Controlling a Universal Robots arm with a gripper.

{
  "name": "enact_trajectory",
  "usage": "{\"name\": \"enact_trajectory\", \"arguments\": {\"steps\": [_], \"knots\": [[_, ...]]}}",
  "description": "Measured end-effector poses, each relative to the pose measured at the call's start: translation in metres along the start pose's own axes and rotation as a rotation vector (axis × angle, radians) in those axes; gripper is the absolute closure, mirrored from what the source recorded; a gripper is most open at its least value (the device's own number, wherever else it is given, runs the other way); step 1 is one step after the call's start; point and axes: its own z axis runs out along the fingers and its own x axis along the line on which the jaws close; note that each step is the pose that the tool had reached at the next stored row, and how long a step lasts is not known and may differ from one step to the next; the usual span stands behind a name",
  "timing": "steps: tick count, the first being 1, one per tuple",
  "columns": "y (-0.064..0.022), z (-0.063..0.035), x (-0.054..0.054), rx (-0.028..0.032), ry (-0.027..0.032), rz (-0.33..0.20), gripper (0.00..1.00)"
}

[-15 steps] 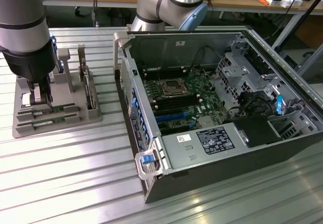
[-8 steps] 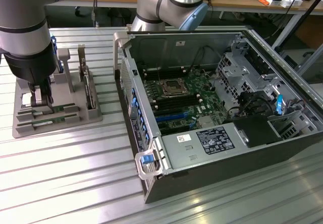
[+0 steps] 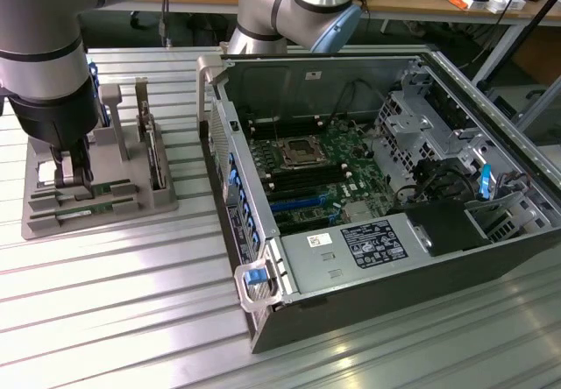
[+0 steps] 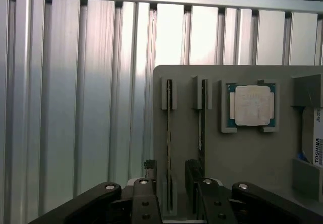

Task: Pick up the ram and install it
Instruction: 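Pick up the ram and move it above insertion slot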

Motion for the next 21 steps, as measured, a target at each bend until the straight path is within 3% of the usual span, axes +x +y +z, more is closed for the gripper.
{"name": "enact_trajectory", "arguments": {"steps": [21], "knots": [[-0.0007,0.0158,0.0,0.0001,-0.0001,0.0,0.64]]}}
